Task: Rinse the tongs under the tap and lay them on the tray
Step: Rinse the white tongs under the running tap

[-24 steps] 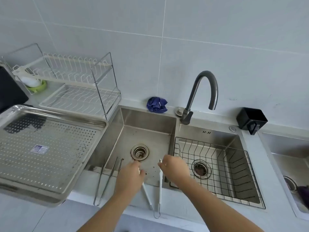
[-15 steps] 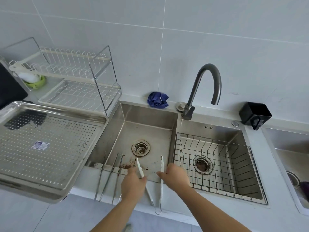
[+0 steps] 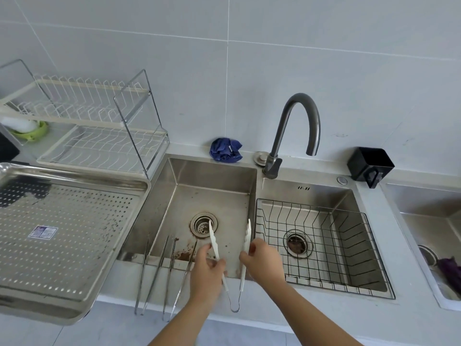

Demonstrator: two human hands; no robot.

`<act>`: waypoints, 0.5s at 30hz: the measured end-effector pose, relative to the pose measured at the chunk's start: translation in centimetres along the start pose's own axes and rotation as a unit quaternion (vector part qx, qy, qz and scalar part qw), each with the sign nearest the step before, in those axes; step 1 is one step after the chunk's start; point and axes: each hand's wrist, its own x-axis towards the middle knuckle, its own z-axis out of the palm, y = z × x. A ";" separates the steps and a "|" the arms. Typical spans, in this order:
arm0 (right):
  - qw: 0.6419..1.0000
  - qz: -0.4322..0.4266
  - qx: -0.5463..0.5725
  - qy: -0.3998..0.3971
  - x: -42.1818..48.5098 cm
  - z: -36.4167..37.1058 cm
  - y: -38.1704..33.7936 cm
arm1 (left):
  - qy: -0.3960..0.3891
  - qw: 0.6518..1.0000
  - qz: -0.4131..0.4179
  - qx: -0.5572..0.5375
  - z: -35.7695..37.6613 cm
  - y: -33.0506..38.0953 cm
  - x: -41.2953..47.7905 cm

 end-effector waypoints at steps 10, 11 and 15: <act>0.995 -0.080 0.062 0.017 0.4 -2.5 -4.6 | -0.095 0.961 -0.057 -0.254 -0.5 2.3 2.3; 0.993 -0.079 0.092 -0.007 0.9 -3.2 -4.7 | -0.093 0.960 -0.055 -0.258 -0.8 2.5 2.8; 0.988 -0.024 0.146 0.042 6.1 -7.6 -4.3 | -0.078 0.959 -0.048 -0.270 -1.2 3.7 5.2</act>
